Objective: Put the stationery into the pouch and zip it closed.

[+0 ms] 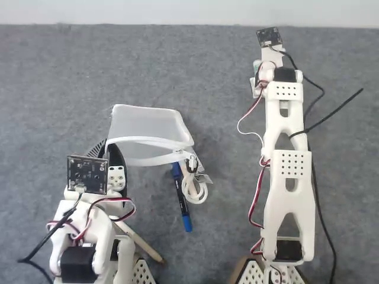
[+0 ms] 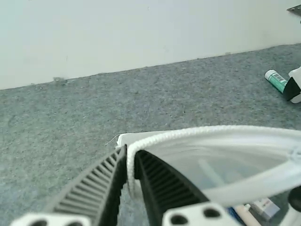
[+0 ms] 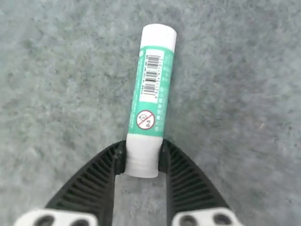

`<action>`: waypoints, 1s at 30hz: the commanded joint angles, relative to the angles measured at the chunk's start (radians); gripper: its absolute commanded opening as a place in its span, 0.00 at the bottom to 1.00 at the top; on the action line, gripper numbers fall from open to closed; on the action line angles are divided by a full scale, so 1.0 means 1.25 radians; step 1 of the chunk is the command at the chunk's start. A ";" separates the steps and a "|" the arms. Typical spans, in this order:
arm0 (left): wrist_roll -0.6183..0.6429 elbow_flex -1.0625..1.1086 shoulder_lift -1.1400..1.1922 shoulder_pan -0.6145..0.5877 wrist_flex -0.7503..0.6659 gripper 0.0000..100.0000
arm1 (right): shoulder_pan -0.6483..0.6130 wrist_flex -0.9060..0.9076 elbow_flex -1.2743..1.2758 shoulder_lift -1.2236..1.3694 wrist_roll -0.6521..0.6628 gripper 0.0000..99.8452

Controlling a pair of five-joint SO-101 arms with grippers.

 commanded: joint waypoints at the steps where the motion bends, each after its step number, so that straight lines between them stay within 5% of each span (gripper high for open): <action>1: -0.004 -0.029 -0.012 -0.004 -0.002 0.01 | -0.008 0.105 -0.114 -0.023 0.010 0.01; 17: -0.002 -0.029 -0.012 -0.004 0.000 0.01 | -0.019 0.416 -0.279 -0.017 0.043 0.01; 30: -0.002 -0.029 -0.014 -0.004 0.000 0.01 | -0.024 0.414 0.166 -0.292 0.050 0.01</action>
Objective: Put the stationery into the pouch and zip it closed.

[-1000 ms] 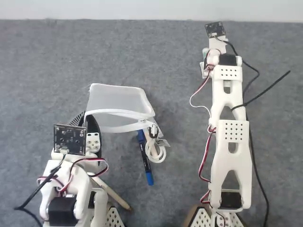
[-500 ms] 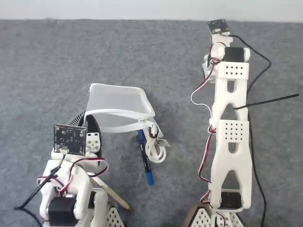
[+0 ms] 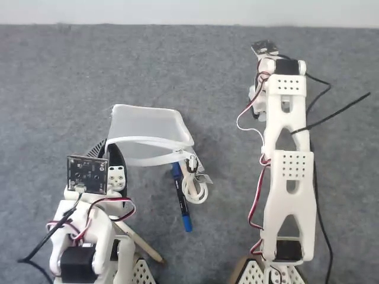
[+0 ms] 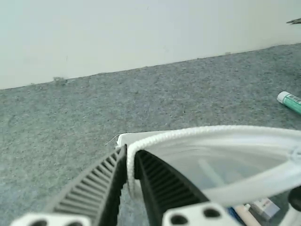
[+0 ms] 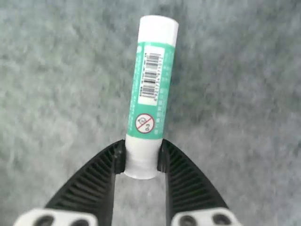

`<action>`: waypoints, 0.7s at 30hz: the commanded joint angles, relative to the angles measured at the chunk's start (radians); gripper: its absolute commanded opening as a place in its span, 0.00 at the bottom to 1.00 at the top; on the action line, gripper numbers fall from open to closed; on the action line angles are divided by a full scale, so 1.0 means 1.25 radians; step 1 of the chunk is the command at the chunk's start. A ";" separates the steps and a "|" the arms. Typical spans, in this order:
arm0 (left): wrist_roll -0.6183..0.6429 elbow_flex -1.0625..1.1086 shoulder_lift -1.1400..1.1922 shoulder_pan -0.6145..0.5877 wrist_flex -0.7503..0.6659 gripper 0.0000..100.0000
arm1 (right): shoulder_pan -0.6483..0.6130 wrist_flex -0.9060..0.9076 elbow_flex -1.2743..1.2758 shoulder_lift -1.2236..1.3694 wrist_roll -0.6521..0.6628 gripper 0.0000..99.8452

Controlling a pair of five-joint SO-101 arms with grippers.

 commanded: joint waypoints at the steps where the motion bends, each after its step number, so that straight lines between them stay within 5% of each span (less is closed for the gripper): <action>1: -0.002 -0.029 -0.014 -0.004 0.000 0.01 | -0.017 0.037 0.125 -0.184 0.022 0.02; 6: -0.002 -0.029 -0.014 -0.004 0.001 0.01 | -0.055 0.031 0.293 -0.288 0.042 0.17; 21: -0.002 -0.029 -0.014 -0.004 0.017 0.01 | -0.110 -0.134 0.301 -0.272 -0.021 0.16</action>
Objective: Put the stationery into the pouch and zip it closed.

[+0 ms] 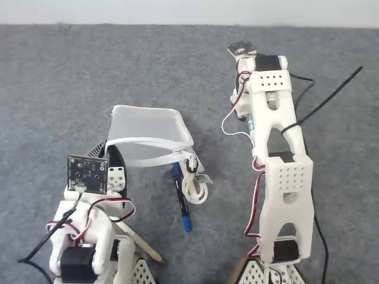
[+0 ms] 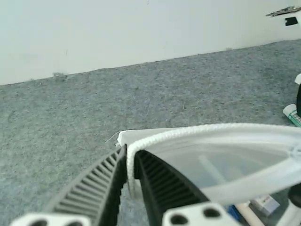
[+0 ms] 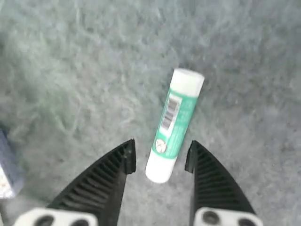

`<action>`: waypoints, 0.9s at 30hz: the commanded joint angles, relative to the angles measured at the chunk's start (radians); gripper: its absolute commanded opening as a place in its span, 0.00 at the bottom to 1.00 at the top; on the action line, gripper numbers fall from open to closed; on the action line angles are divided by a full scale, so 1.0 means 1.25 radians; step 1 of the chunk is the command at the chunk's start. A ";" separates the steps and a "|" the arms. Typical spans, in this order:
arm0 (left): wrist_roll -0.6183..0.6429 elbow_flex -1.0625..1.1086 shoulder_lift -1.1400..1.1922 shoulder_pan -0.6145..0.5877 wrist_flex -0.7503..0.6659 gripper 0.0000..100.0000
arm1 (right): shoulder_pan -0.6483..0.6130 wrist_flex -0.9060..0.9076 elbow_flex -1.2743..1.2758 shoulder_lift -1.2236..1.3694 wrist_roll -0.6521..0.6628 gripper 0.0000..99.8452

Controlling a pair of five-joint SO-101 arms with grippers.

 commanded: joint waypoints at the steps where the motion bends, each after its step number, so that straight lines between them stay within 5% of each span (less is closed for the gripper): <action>1: -0.002 -0.029 -0.014 0.000 0.002 0.01 | -0.008 -0.051 -0.007 -0.034 -0.007 0.16; 9: -0.002 -0.029 -0.014 0.000 0.002 0.01 | -0.001 -0.129 -0.007 0.082 -0.006 0.16; 13: -0.002 -0.029 -0.012 0.000 0.002 0.01 | -0.008 -0.131 -0.007 0.095 -0.001 0.04; 27: -0.028 -0.153 0.128 0.000 0.006 0.01 | -0.003 0.048 -0.012 -0.071 -0.044 0.01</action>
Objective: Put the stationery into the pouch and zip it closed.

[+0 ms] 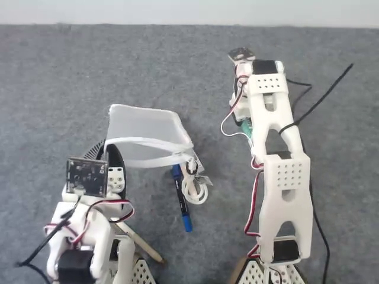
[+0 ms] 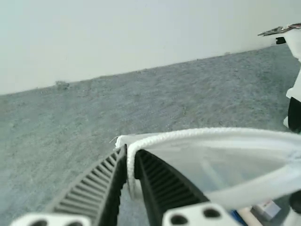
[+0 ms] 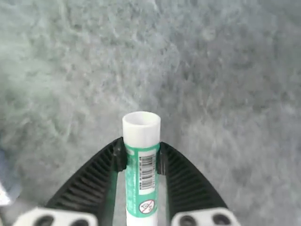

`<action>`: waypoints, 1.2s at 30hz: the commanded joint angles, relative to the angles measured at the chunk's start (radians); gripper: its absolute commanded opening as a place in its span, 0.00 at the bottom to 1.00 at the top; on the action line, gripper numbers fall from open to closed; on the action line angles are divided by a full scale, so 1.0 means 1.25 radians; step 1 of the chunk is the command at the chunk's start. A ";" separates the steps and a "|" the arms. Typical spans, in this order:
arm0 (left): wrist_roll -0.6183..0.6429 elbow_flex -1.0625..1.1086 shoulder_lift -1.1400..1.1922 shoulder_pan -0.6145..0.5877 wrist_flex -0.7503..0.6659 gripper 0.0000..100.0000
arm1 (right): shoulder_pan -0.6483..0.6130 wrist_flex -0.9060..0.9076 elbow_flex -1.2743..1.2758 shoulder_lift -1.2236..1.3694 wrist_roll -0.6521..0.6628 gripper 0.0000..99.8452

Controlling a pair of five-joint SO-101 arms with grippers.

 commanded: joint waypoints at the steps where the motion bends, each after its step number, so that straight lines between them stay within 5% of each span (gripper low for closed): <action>1: -0.009 -0.125 0.142 -0.004 0.014 0.01 | -0.003 0.042 -0.012 -0.112 -0.017 0.01; 17: 0.042 -0.553 0.534 0.005 0.153 0.01 | -0.010 0.115 0.061 -0.413 -0.054 0.01; 24: 0.128 -0.724 0.712 0.124 0.187 0.01 | -0.010 0.107 0.155 -0.571 -0.054 0.01; 36: 0.228 -0.753 0.863 0.146 0.164 0.01 | -0.046 0.109 0.253 -0.851 -0.081 0.01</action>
